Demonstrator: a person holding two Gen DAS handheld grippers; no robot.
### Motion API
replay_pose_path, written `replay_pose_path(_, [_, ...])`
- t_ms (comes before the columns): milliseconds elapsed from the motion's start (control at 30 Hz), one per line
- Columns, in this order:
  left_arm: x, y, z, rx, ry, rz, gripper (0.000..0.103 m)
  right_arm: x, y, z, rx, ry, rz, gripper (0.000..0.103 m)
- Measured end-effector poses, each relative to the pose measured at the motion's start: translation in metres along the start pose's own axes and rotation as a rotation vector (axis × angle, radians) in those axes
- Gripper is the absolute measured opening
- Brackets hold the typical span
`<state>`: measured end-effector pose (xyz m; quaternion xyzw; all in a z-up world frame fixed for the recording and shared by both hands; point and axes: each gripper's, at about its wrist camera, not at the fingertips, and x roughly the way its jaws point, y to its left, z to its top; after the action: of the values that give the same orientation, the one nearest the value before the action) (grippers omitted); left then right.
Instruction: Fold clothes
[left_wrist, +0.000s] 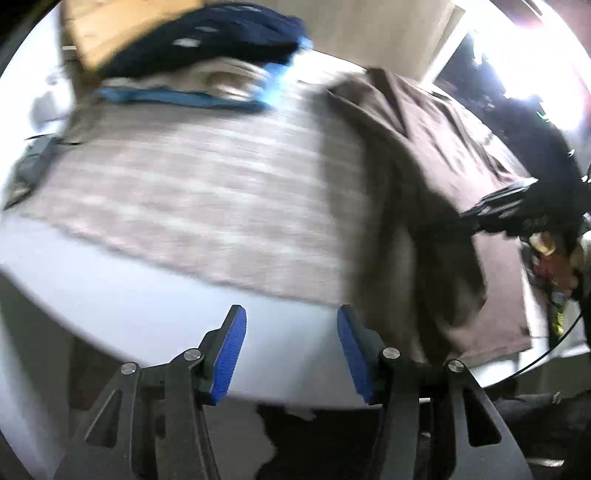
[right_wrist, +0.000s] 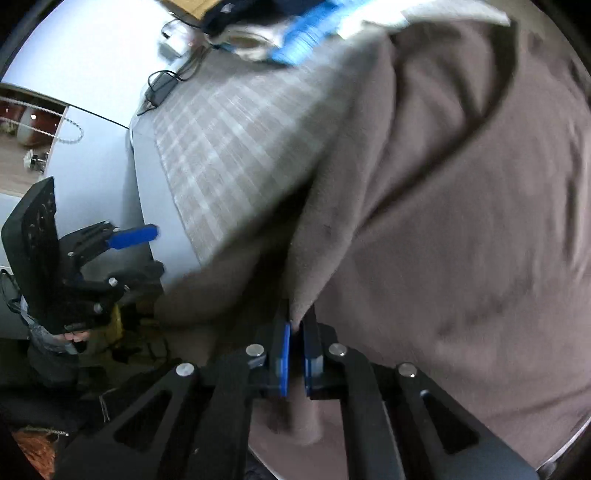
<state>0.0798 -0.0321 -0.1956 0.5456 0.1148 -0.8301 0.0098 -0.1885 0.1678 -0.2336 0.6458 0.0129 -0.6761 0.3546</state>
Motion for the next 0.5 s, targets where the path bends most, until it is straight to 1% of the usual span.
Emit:
replay_pose_path(33, [-0.008, 0.009, -0.002, -0.018, -0.016, 0.013, 0.049, -0.005, 0.007, 0.01, -0.018, -0.025, 0.02, 0.005])
replay_pose_path(100, [-0.021, 0.022, -0.006, -0.06, -0.045, -0.007, 0.049, -0.009, 0.019, 0.041, -0.016, -0.065, 0.058, 0.005])
replay_pose_path(133, [-0.023, 0.025, -0.009, -0.078, -0.053, -0.022, 0.049, -0.009, 0.031, 0.065, -0.007, -0.105, 0.083, 0.006])
replay_pose_path(167, [-0.024, 0.026, -0.011, -0.092, -0.059, -0.033, 0.049, -0.009, 0.044, 0.09, 0.002, -0.149, 0.112, 0.012])
replay_pose_path(200, [-0.024, 0.027, -0.013, -0.099, -0.055, -0.041, 0.049, -0.006, 0.061, 0.108, -0.023, -0.15, 0.15, 0.017])
replay_pose_path(233, [-0.024, 0.025, -0.013, -0.089, -0.05, -0.049, 0.049, -0.002, 0.08, 0.125, -0.056, -0.14, 0.19, 0.034])
replay_pose_path(267, [-0.024, 0.022, -0.013, -0.068, -0.049, -0.06, 0.049, -0.002, 0.097, 0.135, -0.088, -0.116, 0.19, 0.042])
replay_pose_path(367, [-0.025, 0.013, -0.013, -0.007, -0.045, -0.091, 0.05, -0.036, 0.108, 0.119, -0.154, -0.187, 0.159, 0.043])
replay_pose_path(400, [-0.022, 0.009, -0.011, 0.014, -0.04, -0.11, 0.05, -0.049, 0.097, 0.109, -0.137, -0.21, 0.16, 0.044])
replay_pose_path(433, [-0.018, 0.005, -0.007, 0.038, -0.032, -0.134, 0.05, -0.061, 0.078, 0.096, -0.091, -0.234, 0.162, 0.046])
replay_pose_path(500, [-0.009, -0.006, 0.0, 0.085, -0.011, -0.177, 0.051, -0.084, 0.033, 0.054, 0.014, -0.28, 0.115, 0.046])
